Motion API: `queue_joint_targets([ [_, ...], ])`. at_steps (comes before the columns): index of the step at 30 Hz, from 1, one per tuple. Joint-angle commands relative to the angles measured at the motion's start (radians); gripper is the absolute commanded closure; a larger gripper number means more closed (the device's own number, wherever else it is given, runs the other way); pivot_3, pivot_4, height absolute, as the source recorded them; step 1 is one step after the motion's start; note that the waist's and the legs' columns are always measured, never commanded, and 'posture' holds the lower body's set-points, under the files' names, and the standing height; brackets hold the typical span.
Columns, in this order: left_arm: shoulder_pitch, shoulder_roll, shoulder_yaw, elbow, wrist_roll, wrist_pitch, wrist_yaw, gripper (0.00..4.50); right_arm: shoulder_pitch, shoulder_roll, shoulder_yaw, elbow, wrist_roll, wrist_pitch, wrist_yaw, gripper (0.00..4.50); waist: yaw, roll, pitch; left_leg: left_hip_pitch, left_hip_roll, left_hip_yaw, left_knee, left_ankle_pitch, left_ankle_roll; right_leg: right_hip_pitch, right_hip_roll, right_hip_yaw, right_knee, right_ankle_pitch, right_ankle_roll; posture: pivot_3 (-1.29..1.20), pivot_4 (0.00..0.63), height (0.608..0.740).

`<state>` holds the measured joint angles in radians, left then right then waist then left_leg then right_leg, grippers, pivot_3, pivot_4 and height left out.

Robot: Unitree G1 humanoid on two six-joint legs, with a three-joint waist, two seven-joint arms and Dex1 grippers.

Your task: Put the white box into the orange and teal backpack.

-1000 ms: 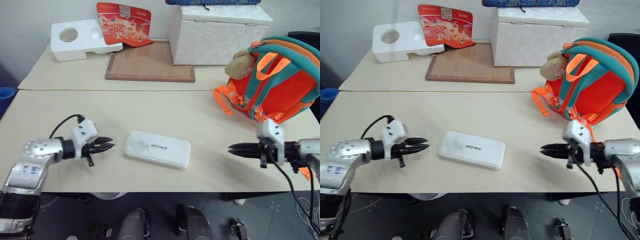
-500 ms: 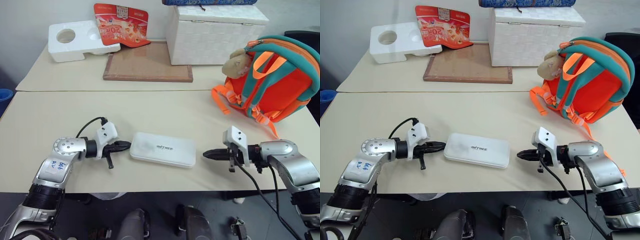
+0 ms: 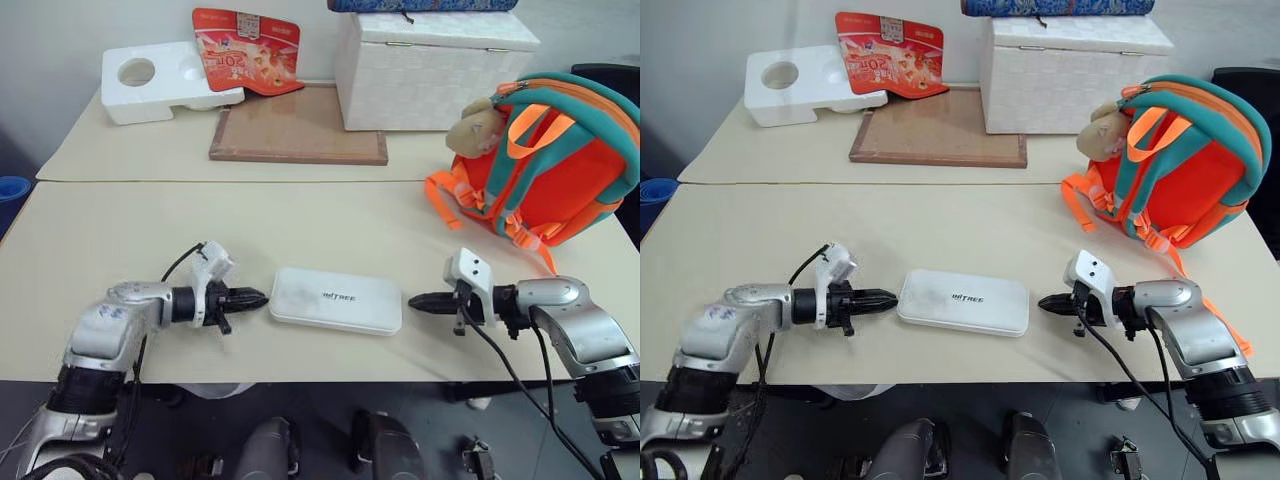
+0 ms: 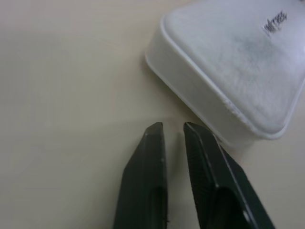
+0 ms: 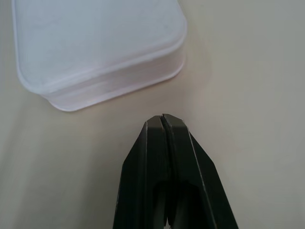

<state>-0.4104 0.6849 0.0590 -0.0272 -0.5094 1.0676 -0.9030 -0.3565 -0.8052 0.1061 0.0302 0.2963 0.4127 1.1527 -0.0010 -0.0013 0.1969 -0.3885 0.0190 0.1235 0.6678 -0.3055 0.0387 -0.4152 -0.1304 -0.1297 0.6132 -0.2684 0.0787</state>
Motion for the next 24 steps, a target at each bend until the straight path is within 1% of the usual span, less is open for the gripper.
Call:
queue_joint_targets([
  [1, -0.056, 0.015, 0.072, 0.062, -0.115, 0.234, -0.008, 2.51, -0.001, -0.011, -0.016, 0.001, -0.005, -0.024, 0.015, 4.5, -0.002, 0.0, 0.0, 0.0, 0.0, 0.0, 0.0, 0.0, 0.0, 0.0, 0.0, 0.0, 0.002, 0.0, 0.0, 0.0, 0.15, 0.74],
  [4, -0.106, 0.027, 0.084, 0.128, -0.148, 0.331, -0.01, 1.54, 0.012, -0.01, -0.011, 0.002, -0.01, -0.042, 0.023, 4.5, -0.002, 0.0, 0.0, 0.0, 0.0, 0.0, 0.0, 0.001, -0.001, 0.0, 0.001, 0.0, 0.003, 0.0, 0.0, 0.0, 0.15, 0.74],
  [5, -0.117, 0.028, 0.081, 0.148, -0.15, 0.349, -0.004, 1.31, 0.017, -0.008, -0.008, 0.001, -0.012, -0.048, 0.024, 4.5, -0.001, -0.001, 0.0, 0.0, 0.0, 0.0, 0.0, 0.001, -0.001, 0.0, 0.001, 0.0, 0.003, 0.0, 0.0, 0.0, 0.15, 0.74],
  [8, -0.13, 0.019, 0.057, 0.171, -0.164, 0.376, -0.004, 0.42, 0.027, 0.006, 0.001, -0.002, -0.021, -0.064, 0.016, 4.5, -0.001, -0.001, 0.0, 0.001, 0.0, 0.0, 0.0, 0.001, -0.001, 0.001, 0.0, 0.0, 0.003, 0.0, 0.0, 0.0, 0.15, 0.74],
  [13, -0.158, -0.029, -0.004, 0.18, -0.166, 0.379, 0.009, 0.42, 0.037, 0.039, 0.034, -0.022, -0.049, -0.082, -0.01, 4.5, -0.001, -0.003, -0.001, 0.003, 0.0, 0.0, 0.0, 0.001, -0.003, 0.002, 0.0, 0.001, 0.002, 0.0, 0.0, 0.0, 0.15, 0.74],
  [16, -0.2, -0.096, -0.022, 0.226, -0.157, 0.382, 0.037, 0.42, 0.045, 0.059, 0.048, -0.039, -0.067, -0.083, -0.026, 4.5, 0.002, -0.004, -0.002, 0.003, -0.001, -0.001, 0.0, 0.001, -0.003, 0.003, 0.0, 0.001, 0.0, 0.0, 0.0, 0.0, 0.15, 0.74],
  [19, -0.23, -0.141, -0.038, 0.257, -0.158, 0.388, 0.047, 0.42, 0.049, 0.072, 0.053, -0.053, -0.077, -0.078, -0.038, 4.5, 0.002, -0.006, -0.003, 0.004, -0.001, -0.001, 0.0, 0.001, -0.003, 0.003, -0.001, 0.001, 0.0, 0.0, 0.0, 0.0, 0.15, 0.74],
  [22, -0.253, -0.16, -0.041, 0.274, -0.165, 0.4, 0.044, 0.97, 0.054, 0.078, 0.05, -0.066, -0.08, -0.071, -0.046, 4.5, 0.001, -0.007, -0.004, 0.004, -0.001, -0.001, 0.0, 0.001, -0.003, 0.003, -0.001, 0.001, 0.0, 0.0, 0.0, 0.0, 0.15, 0.74],
  [24, -0.267, -0.163, -0.037, 0.289, -0.17, 0.401, 0.037, 1.57, 0.059, 0.077, 0.047, -0.073, -0.08, -0.068, -0.05, 4.5, 0.001, -0.007, -0.004, 0.004, -0.001, -0.001, 0.0, 0.001, -0.003, 0.003, -0.001, 0.001, 0.0, 0.0, 0.0, 0.0, 0.15, 0.74],
])
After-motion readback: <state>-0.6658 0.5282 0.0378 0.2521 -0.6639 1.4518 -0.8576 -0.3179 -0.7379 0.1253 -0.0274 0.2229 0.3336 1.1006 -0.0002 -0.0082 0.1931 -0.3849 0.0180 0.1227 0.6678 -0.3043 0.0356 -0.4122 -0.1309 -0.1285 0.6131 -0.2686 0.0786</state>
